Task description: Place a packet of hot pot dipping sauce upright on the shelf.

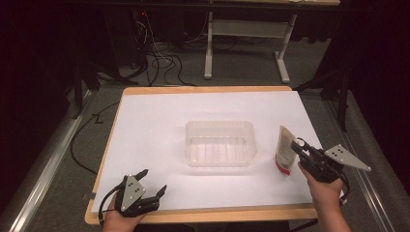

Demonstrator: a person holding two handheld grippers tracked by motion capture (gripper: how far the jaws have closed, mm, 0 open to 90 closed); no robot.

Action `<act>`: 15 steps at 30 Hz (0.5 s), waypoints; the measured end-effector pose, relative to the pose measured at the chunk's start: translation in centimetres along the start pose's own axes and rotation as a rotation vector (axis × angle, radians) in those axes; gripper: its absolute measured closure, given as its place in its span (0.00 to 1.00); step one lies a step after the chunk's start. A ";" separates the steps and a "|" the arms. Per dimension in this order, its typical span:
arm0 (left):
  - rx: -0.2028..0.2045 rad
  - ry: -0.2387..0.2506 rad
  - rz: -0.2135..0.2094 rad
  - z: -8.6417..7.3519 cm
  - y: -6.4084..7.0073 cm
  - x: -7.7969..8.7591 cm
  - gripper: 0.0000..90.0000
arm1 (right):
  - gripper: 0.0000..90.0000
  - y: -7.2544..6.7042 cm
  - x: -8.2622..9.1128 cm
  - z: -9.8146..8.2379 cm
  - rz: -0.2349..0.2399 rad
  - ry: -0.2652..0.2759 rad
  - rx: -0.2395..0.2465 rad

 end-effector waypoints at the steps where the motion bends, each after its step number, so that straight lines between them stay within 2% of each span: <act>1: 0.000 0.000 0.000 0.0 0.0 0.0 0.25 | 0.80 0.0 0.0 0.0 0.000 0.000 0.000; 6: -0.035 -0.002 -0.050 0.9 0.9 -1.7 0.25 | 0.80 0.4 1.7 -1.0 -0.019 -0.013 0.009; 10: -0.059 -0.013 -0.072 1.1 1.5 -2.6 0.25 | 0.80 0.4 2.3 -1.3 -0.029 -0.022 0.017; 15: -0.065 -0.017 -0.083 1.3 1.6 -3.0 0.25 | 0.80 0.3 2.5 -1.4 -0.030 -0.023 0.021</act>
Point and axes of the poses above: each handheld gripper's, and its own axes: x roughly backward along the jaws, z roughly out of its top, y roughly to its right, the point moved 10 cm from there along -x, roughly forward along the jaws, and after that the axes turned 13 degrees about -z, right-handed, at the moved point
